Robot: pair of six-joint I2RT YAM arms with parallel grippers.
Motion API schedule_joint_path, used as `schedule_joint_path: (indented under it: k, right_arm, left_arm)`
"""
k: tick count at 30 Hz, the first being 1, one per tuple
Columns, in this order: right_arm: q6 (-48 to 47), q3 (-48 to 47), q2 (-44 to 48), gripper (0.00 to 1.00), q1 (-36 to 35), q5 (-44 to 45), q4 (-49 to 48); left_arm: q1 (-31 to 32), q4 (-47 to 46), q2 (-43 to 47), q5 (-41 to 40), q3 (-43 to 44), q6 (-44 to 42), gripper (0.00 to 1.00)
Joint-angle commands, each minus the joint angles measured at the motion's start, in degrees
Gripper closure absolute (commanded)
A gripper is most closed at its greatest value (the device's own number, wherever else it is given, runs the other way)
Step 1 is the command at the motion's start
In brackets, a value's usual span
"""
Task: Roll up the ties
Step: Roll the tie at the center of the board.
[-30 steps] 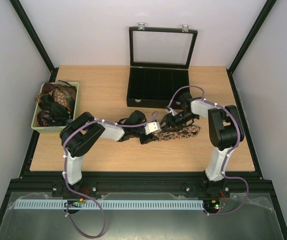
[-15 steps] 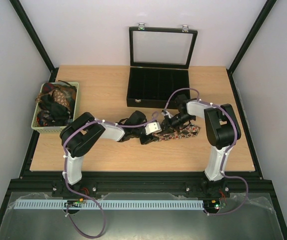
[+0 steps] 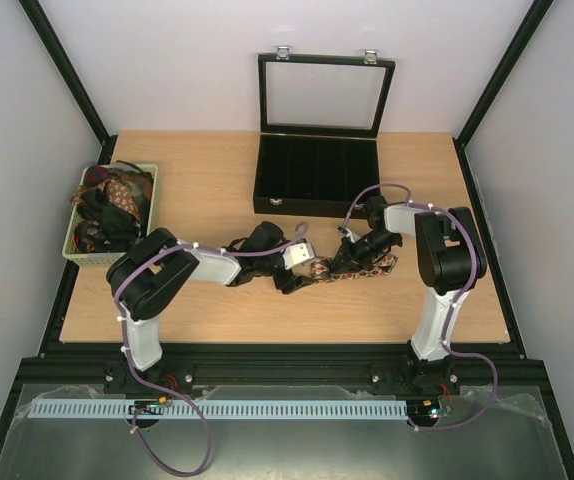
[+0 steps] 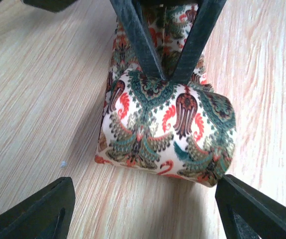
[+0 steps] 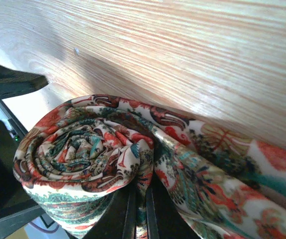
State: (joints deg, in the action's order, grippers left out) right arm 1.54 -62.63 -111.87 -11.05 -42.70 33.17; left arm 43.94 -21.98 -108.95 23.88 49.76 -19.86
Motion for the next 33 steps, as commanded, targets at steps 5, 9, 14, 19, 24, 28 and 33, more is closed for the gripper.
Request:
schedule_joint_path:
  k: [5, 9, 14, 19, 24, 28, 33]
  right_arm:
    - [-1.0, 1.4, -3.8, 0.99, 0.7, 14.9, 0.7]
    - [-1.1, 1.0, -5.1, 0.99, 0.6, 15.2, 0.8]
    - [-1.4, 0.5, -5.8, 0.99, 0.6, 15.3, 1.4]
    - [-1.5, 0.4, -5.8, 0.99, 0.6, 15.3, 1.9]
    - [-1.9, 0.1, -6.4, 0.99, 0.6, 15.0, 2.3]
    - [-2.0, -0.3, -6.7, 0.99, 0.6, 14.9, 2.5]
    - [-2.1, -0.6, -5.4, 0.94, 0.6, 14.2, 2.6]
  left_arm:
    - [0.3, -7.8, 0.6, 4.4, -1.9, 2.4, 0.16]
    - [1.6, -11.1, -2.2, 4.8, -0.7, 2.0, 0.15]
    - [3.7, -11.8, -6.3, 4.9, 3.0, -0.1, 0.17]
    - [3.8, -11.2, -9.4, 2.5, 5.1, -3.1, 0.25]
    - [3.8, -9.9, -9.9, 3.7, 4.7, -7.3, 0.29]
    - [3.7, -8.9, -9.8, 4.4, 4.8, -8.8, 0.37]
    - [2.6, -7.1, -9.4, 5.5, 5.4, -5.0, 0.59]
